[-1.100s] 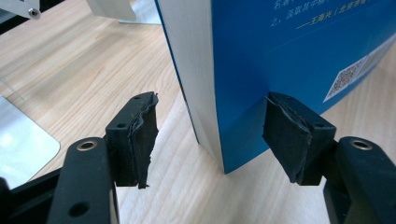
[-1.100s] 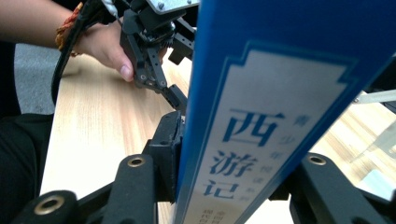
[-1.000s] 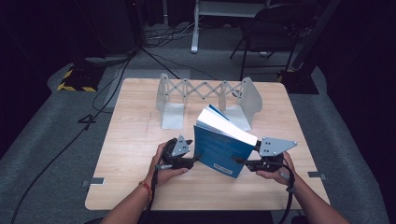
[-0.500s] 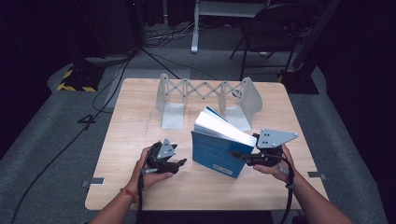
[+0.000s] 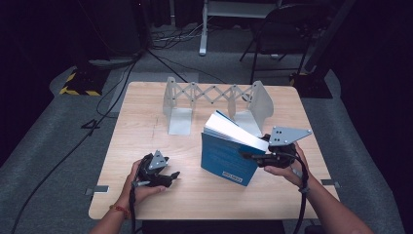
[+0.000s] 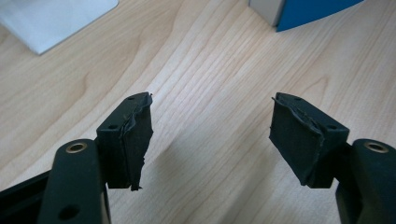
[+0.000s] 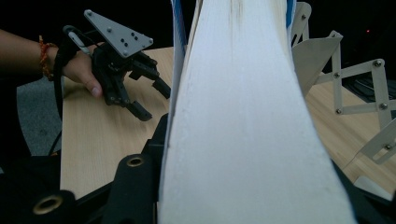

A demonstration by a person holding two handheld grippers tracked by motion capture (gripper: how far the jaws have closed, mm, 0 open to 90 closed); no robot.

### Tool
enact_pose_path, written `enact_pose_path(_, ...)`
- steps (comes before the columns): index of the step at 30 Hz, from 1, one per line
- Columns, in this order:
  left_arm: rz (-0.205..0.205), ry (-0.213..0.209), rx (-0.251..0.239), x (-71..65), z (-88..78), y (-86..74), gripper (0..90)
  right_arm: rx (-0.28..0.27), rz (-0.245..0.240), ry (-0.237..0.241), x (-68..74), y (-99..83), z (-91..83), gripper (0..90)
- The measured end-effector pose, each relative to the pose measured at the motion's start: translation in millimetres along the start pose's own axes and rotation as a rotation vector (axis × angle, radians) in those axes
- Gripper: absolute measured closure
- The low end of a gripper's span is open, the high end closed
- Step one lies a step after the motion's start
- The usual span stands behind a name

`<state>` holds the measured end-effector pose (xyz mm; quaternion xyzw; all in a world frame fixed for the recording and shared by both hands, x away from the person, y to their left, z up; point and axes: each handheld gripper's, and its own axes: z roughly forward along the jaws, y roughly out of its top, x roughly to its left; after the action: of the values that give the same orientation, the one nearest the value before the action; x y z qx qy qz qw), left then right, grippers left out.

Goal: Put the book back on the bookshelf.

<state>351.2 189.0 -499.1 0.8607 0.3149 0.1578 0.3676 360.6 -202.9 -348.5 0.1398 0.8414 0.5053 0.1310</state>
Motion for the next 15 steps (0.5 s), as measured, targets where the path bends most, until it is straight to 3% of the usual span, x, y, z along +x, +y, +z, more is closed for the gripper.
enact_pose_path(5,-0.02,0.011,0.03,2.5,2.7,-3.1,27.2,0.026,0.009,0.011,-2.0,3.1,0.5,56.3)
enact_pose_path(11,-0.034,-0.006,0.038,5.0,2.0,-4.1,25.2,0.153,-0.014,0.021,-1.6,20.2,1.6,56.0)
enact_pose_path(15,-0.036,-0.016,0.04,6.6,2.9,-3.7,25.0,0.163,-0.001,0.031,-2.7,23.9,3.1,54.4)
